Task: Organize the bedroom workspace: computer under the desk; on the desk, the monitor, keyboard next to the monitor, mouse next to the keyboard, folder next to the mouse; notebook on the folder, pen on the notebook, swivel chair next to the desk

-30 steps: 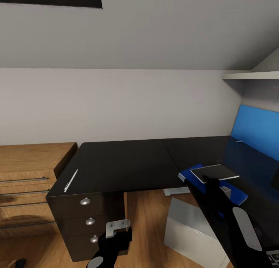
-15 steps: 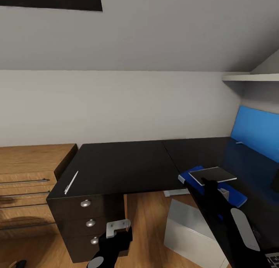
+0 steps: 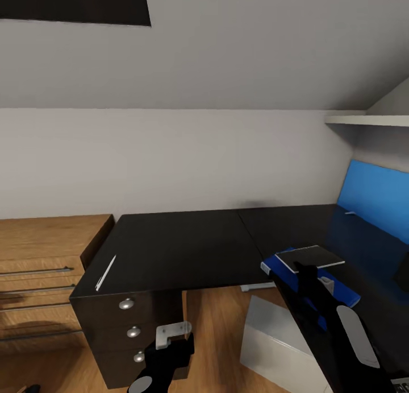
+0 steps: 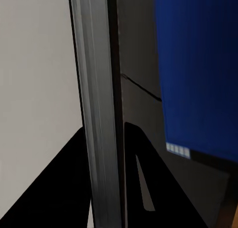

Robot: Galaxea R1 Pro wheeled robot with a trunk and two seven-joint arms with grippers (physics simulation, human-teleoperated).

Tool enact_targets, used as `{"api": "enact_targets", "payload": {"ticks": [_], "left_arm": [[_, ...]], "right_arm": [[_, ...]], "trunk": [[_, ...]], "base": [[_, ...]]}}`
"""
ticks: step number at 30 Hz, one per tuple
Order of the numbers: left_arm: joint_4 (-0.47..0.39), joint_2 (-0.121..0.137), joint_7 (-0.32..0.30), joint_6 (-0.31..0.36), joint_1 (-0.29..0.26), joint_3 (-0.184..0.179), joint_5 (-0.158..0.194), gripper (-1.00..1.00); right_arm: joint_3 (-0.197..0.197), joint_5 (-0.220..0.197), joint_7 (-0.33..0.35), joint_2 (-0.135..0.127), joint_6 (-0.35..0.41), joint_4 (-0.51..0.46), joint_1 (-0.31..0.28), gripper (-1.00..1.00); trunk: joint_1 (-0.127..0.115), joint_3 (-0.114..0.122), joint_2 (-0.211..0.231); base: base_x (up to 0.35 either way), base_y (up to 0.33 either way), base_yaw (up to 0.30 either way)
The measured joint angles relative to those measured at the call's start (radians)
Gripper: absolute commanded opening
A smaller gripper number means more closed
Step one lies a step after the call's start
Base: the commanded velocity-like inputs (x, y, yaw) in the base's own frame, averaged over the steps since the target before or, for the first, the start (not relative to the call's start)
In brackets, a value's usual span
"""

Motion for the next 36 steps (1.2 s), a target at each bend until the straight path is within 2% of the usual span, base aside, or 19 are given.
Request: {"api": "enact_targets", "payload": {"ticks": [10,22,25,36], "left_arm": [[0.0,0.001,-0.005,-0.001,0.0,0.0,-0.001,1.0],[0.0,0.002,-0.006,-0.001,0.0,-0.005,0.0,1.0],[0.0,0.002,-0.006,-0.001,0.0,-0.005,0.0,1.0],[0.0,0.002,-0.005,-0.001,0.0,-0.005,-0.001,1.0]], "right_arm": [[0.014,0.001,0.0,0.0,-0.001,0.0,0.0,-1.0],[0.017,0.002,-0.003,0.001,-0.001,0.001,0.0,-1.0],[0.037,0.002,-0.003,0.001,-0.003,0.002,0.0,-1.0],[0.069,0.004,-0.005,0.001,-0.003,0.004,0.0,-1.0]], "trunk": [[0.0,0.0,0.0],[0.0,0.0,0.0],[0.0,0.0,0.0],[0.0,0.0,0.0]], "base": [[-0.003,0.0,0.0],[-0.096,0.0,0.0],[-0.005,0.0,0.0],[-0.001,0.0,0.0]]}}
